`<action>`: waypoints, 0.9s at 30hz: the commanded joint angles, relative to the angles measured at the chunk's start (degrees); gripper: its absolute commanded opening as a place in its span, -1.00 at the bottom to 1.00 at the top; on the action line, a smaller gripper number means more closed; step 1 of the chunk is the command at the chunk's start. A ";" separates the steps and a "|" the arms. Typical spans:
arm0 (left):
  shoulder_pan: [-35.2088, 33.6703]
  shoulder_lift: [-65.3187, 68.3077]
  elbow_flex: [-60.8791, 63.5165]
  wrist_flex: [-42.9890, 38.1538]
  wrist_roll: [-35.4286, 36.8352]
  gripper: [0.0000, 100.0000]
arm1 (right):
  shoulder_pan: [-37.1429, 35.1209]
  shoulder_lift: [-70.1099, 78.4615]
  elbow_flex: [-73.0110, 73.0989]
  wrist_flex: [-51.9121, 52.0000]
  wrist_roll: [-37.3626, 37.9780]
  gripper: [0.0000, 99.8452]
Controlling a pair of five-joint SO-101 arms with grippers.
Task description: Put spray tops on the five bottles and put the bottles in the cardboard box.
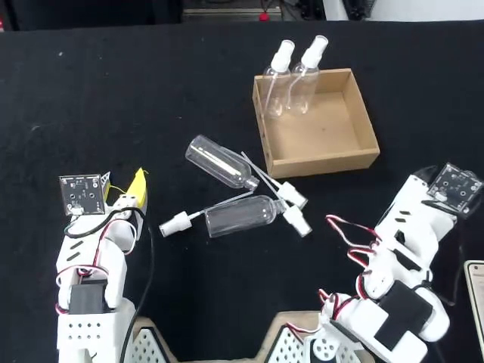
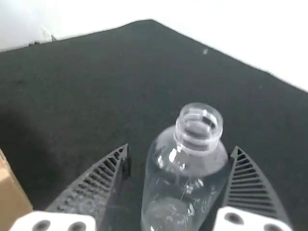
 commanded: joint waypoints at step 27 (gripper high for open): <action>0.57 0.18 1.19 0.18 -0.53 -0.60 | 4.40 -16.75 5.58 -2.73 0.70 -0.97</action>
